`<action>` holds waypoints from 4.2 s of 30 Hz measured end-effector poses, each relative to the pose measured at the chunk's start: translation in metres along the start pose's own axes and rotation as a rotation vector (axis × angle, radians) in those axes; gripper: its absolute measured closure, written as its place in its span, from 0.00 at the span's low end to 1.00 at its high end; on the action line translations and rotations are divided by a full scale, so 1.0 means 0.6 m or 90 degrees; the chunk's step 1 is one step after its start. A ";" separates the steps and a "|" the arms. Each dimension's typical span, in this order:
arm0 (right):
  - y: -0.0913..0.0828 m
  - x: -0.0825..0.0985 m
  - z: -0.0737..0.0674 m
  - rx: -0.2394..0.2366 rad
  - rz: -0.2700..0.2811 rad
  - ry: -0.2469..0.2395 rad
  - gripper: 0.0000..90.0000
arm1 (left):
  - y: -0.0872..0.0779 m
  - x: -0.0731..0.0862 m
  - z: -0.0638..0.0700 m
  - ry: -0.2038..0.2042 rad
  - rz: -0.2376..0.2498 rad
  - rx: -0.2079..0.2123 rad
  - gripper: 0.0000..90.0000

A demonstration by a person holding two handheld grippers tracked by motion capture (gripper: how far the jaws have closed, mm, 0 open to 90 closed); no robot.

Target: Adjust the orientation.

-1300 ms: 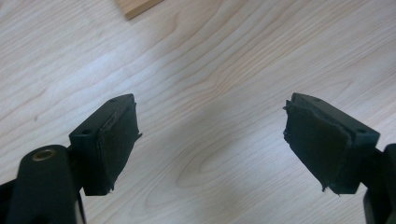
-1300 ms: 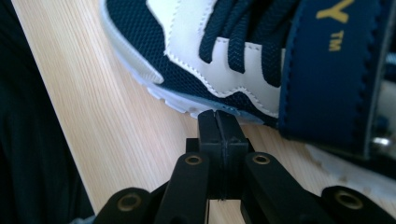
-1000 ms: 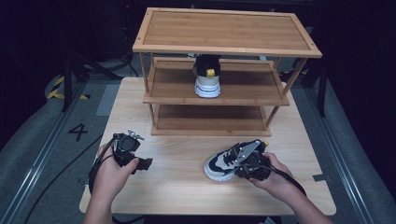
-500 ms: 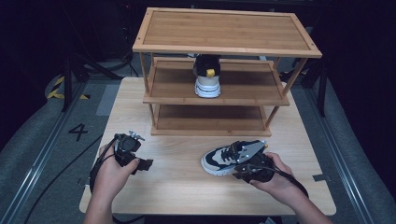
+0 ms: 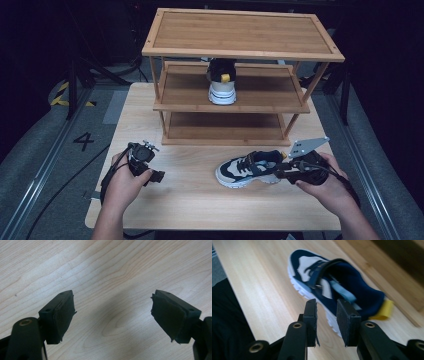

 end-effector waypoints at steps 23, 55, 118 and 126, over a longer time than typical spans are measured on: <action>0.020 0.015 0.072 0.065 -0.003 0.080 1.00 | 0.006 0.023 0.000 -0.007 -0.012 -0.031 0.21; -0.033 0.022 -0.044 -0.046 -0.094 -0.064 0.74 | 0.012 -0.013 0.010 0.037 -0.005 -0.003 0.20; 0.041 0.101 0.058 0.066 -0.205 0.129 0.87 | 0.011 -0.043 0.004 0.060 -0.019 0.011 0.20; 0.050 0.090 0.017 -0.003 -0.196 0.089 0.84 | 0.016 -0.056 0.008 0.065 -0.024 0.013 0.20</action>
Point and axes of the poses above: each handheld gripper's, and its own axes: y roughly forward along the jaws, x roughly out of its underside, z roughly to its right, the point moved 1 cm from there along y, roughly forward along the jaws, and after that the axes turned 8 degrees about -z, right-handed, at the moved point
